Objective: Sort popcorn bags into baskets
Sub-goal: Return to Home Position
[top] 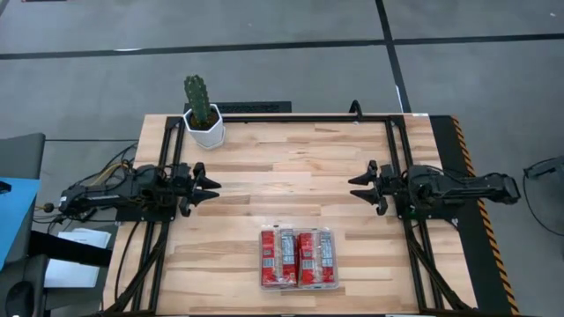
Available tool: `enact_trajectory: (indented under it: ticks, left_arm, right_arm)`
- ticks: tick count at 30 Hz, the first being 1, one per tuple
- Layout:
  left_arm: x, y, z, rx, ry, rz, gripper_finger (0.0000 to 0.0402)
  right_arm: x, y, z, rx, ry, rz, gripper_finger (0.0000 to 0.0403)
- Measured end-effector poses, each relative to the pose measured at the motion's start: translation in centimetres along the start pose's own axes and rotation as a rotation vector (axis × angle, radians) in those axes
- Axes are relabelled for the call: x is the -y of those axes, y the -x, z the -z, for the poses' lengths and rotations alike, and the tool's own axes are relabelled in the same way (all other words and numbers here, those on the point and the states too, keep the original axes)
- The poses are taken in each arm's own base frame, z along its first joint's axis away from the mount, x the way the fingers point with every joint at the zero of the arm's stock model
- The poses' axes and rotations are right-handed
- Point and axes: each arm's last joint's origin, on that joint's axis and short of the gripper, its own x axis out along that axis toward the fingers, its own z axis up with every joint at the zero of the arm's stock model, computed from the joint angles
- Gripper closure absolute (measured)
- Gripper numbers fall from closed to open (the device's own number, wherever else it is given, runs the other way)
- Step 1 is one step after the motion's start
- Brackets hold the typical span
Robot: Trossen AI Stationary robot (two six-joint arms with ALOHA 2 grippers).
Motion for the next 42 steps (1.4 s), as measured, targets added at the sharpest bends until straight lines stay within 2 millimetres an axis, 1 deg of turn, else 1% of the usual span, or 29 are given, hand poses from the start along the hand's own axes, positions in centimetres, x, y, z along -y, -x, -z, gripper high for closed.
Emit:
enact_trajectory:
  ticks: [9, 16, 28, 37, 42]
  left_arm:
    - [-0.5, 0.1, 1.1, -0.109, 0.027, -0.051, 0.0244]
    - [-0.6, 0.1, 1.1, -0.094, 0.025, -0.084, 0.0245]
    - [-0.6, 0.1, 1.1, -0.094, 0.025, -0.087, 0.0245]
    - [-0.6, 0.1, 1.1, -0.095, 0.025, -0.088, 0.0245]
    - [-0.6, 0.1, 1.1, -0.095, 0.025, -0.088, 0.0245]
  right_arm:
    - [0.2, 0.0, 0.8, -0.08, -0.002, 0.022, 0.0193]
    - [0.4, 0.1, 1.3, -0.136, -0.004, 0.041, 0.0186]
    - [0.5, 0.1, 1.5, -0.148, -0.004, 0.044, 0.0195]
    - [0.5, 0.1, 1.5, -0.15, -0.005, 0.045, 0.0188]
    - [0.5, 0.1, 1.5, -0.151, -0.005, 0.045, 0.0191]
